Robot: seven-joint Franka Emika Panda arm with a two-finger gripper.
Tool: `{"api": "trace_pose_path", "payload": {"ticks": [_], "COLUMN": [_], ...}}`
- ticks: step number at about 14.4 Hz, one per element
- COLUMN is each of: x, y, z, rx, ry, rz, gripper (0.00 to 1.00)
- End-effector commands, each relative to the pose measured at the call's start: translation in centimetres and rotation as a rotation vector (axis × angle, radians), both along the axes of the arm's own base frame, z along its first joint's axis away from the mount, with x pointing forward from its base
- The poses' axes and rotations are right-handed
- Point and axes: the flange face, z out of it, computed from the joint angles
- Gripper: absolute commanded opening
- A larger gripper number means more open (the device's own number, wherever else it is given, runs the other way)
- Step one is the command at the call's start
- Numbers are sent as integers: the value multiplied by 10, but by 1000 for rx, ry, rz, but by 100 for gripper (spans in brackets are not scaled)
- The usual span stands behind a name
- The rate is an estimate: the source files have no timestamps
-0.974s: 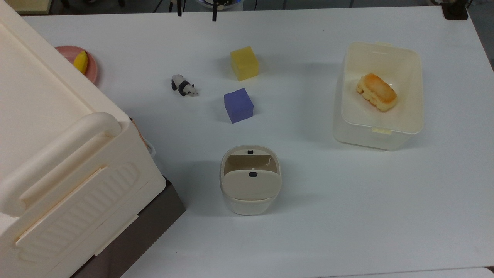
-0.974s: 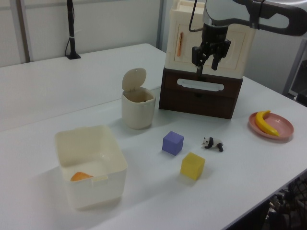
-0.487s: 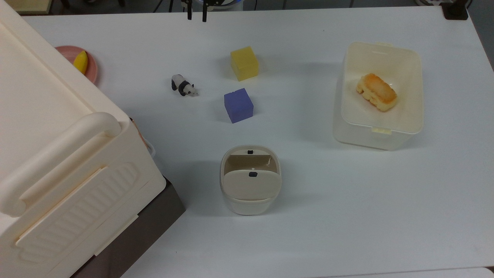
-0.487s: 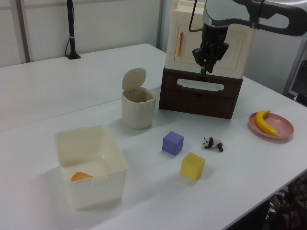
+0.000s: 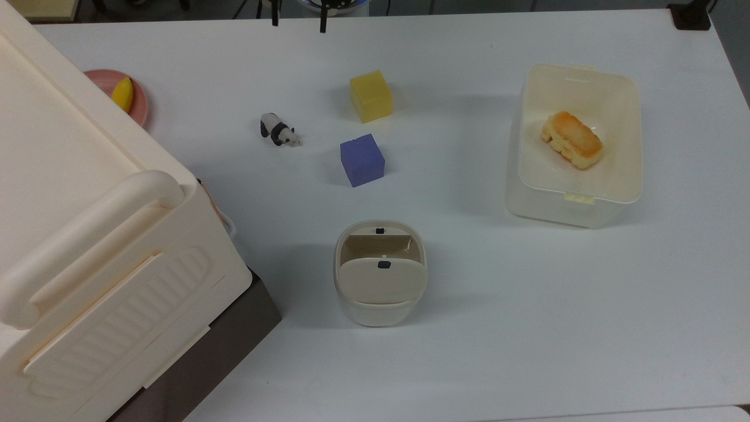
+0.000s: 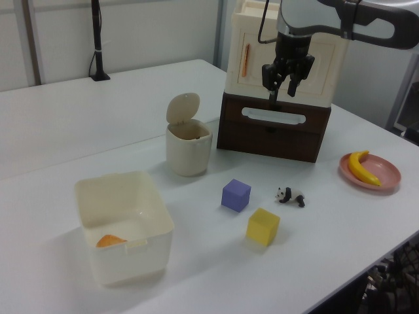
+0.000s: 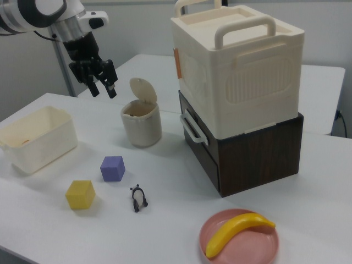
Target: Grab it up and put it in the trash
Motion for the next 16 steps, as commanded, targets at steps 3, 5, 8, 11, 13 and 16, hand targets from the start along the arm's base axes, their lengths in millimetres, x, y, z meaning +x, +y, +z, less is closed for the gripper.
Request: {"api": "trace_pose_path", "payload": {"ticks": [3, 5, 8, 11, 13, 16], "x": [0, 0, 0, 0, 0, 2], "y": [-1, -1, -4, -7, -7, -7], "z": [3, 3, 3, 4, 5, 2], "rx": [23, 23, 24, 24, 24, 25], "ry": [3, 4, 1, -5, -8, -5], "rz": [8, 14, 1, -3, -4, -7], "gripper": [100, 100, 100, 100, 100, 100]}}
